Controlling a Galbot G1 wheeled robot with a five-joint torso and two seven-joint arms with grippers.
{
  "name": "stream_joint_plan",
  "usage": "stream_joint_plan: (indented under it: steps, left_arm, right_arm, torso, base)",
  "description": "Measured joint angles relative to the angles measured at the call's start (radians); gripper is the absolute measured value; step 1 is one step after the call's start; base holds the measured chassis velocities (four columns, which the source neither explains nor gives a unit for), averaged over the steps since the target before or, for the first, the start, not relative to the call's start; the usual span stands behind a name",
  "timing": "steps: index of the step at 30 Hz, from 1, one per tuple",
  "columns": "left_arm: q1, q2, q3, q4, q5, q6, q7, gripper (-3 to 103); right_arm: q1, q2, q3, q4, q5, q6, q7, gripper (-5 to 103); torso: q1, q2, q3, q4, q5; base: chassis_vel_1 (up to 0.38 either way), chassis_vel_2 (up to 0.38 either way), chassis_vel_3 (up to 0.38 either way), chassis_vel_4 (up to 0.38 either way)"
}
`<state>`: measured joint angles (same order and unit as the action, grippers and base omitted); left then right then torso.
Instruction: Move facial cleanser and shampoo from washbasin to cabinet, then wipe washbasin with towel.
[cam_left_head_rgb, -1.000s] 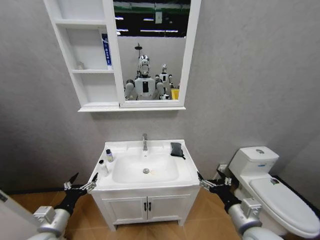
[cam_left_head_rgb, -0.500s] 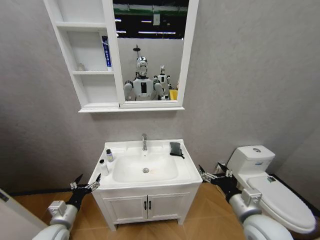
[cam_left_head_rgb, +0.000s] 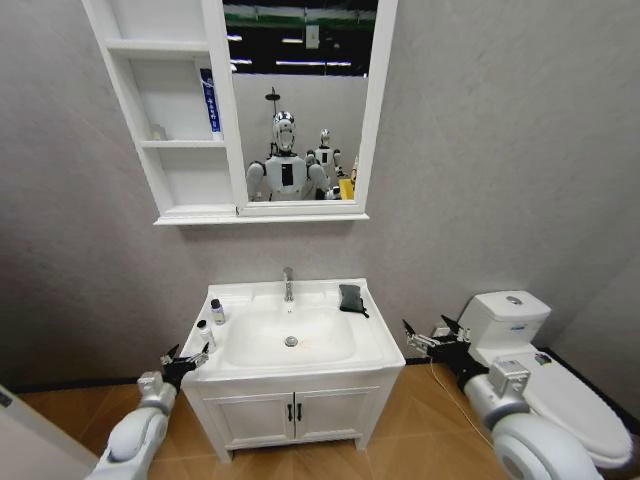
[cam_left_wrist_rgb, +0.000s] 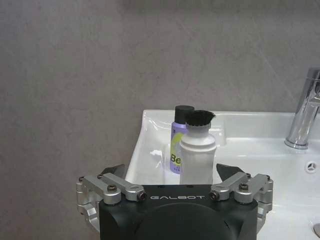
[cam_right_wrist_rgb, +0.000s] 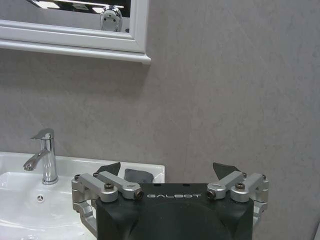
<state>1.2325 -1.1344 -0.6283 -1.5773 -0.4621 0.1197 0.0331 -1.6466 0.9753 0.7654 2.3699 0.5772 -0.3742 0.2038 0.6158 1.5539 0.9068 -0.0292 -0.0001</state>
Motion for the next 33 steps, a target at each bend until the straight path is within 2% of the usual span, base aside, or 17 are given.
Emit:
stream_joint_plan:
  steps: [3, 9, 10, 11, 14, 15, 17, 18, 19, 22, 24, 25, 27, 31, 32, 33]
  left_arm:
    - [-0.055, 0.001, 0.024, 0.046, -0.002, 0.000, -0.001, 100]
    - [-0.074, 0.002, 0.042, 0.066, -0.005, 0.000, -0.001, 101]
    - [-0.076, 0.001, 0.046, 0.067, -0.006, 0.000, 0.000, 97]
    - [-0.076, 0.001, 0.046, 0.067, -0.006, 0.000, 0.000, 97]
    - [-0.082, -0.005, 0.060, 0.071, -0.007, 0.002, 0.000, 81]
    - [-0.082, -0.005, 0.060, 0.071, -0.007, 0.002, 0.000, 81]
    - [-0.085, -0.008, 0.067, 0.072, -0.007, 0.004, 0.000, 70]
    - [-0.085, -0.008, 0.067, 0.072, -0.007, 0.004, 0.000, 70]
    - [-0.086, -0.009, 0.069, 0.072, -0.007, 0.006, 0.000, 65]
    - [-0.086, -0.012, 0.071, 0.071, -0.008, 0.009, 0.000, 59]
    - [-0.085, -0.012, 0.072, 0.069, -0.008, 0.008, -0.001, 48]
    - [-0.085, -0.012, 0.072, 0.069, -0.008, 0.008, -0.001, 48]
    - [-0.081, -0.009, 0.071, 0.064, -0.020, 0.009, -0.002, 38]
    - [-0.076, 0.006, 0.067, 0.054, -0.027, 0.018, -0.010, 32]
    - [-0.074, 0.015, 0.067, 0.039, -0.034, 0.023, -0.020, 32]
    - [-0.069, 0.037, 0.067, 0.002, -0.052, 0.038, -0.055, 32]
  right_arm:
    - [0.002, 0.007, 0.000, -0.018, -0.002, 0.001, 0.003, 100]
    - [0.014, 0.010, -0.001, -0.033, -0.004, 0.002, 0.007, 100]
    - [0.016, 0.010, 0.000, -0.036, -0.003, 0.002, 0.009, 100]
    - [0.016, 0.010, 0.000, -0.036, -0.003, 0.002, 0.009, 100]
    - [0.022, 0.008, 0.004, -0.044, -0.002, 0.002, 0.011, 100]
    - [0.022, 0.008, 0.004, -0.044, -0.002, 0.002, 0.011, 100]
    - [0.024, 0.006, 0.006, -0.047, -0.001, 0.002, 0.014, 100]
    - [0.024, 0.006, 0.006, -0.047, -0.001, 0.002, 0.014, 100]
    - [0.024, 0.006, 0.007, -0.047, 0.000, 0.002, 0.016, 100]
    - [0.024, 0.005, 0.008, -0.047, 0.001, 0.003, 0.019, 100]
    - [0.023, 0.005, 0.008, -0.047, 0.001, 0.003, 0.021, 100]
    - [0.023, 0.005, 0.008, -0.047, 0.001, 0.003, 0.021, 100]
    - [0.025, 0.007, 0.006, -0.050, 0.000, 0.003, 0.026, 100]
    - [0.029, 0.014, -0.002, -0.053, -0.002, 0.001, 0.032, 100]
    - [0.032, 0.018, -0.006, -0.055, -0.002, -0.002, 0.033, 100]
    - [0.038, 0.022, -0.012, -0.059, -0.003, -0.005, 0.033, 100]
  torso:
    - [0.000, 0.000, 0.000, 0.0001, 0.0002]
    - [0.000, 0.000, 0.000, 0.0004, 0.0002]
    - [0.000, 0.000, 0.000, 0.0004, 0.0002]
    - [0.000, 0.000, 0.000, 0.0004, 0.0002]
    - [0.000, 0.000, 0.000, 0.0003, 0.0002]
    - [0.000, 0.000, 0.000, 0.0003, 0.0002]
    - [0.000, 0.000, 0.000, 0.0003, 0.0002]
    - [0.000, 0.000, 0.000, 0.0003, 0.0002]
    - [0.000, 0.000, 0.000, 0.0002, 0.0001]
    - [0.000, 0.000, 0.000, 0.0001, 0.0000]
    - [0.000, 0.000, 0.000, 0.0001, 0.0001]
    - [0.000, 0.000, 0.000, 0.0001, 0.0001]
    - [0.000, 0.000, 0.000, 0.0002, 0.0000]
    - [0.000, 0.000, 0.000, 0.0003, -0.0001]
    - [0.000, 0.000, 0.000, 0.0004, -0.0002]
    - [0.000, 0.000, 0.000, 0.0001, 0.0000]
  base:
    - [0.000, 0.000, 0.000, 0.000]
    - [0.000, 0.000, 0.000, 0.000]
    - [0.000, 0.000, 0.000, 0.000]
    - [0.000, 0.000, 0.000, 0.000]
    - [0.000, 0.000, 0.000, 0.000]
    - [0.000, 0.000, 0.000, 0.000]
    - [0.000, 0.000, 0.000, 0.000]
    - [0.000, 0.000, 0.000, 0.000]
    - [0.000, 0.000, 0.000, 0.000]
    - [0.000, 0.000, 0.000, 0.000]
    - [0.000, 0.000, 0.000, 0.000]
    - [0.000, 0.000, 0.000, 0.000]
    - [0.000, 0.000, 0.000, 0.000]
    - [0.000, 0.000, 0.000, 0.000]
    - [0.000, 0.000, 0.000, 0.000]
    - [0.000, 0.000, 0.000, 0.000]
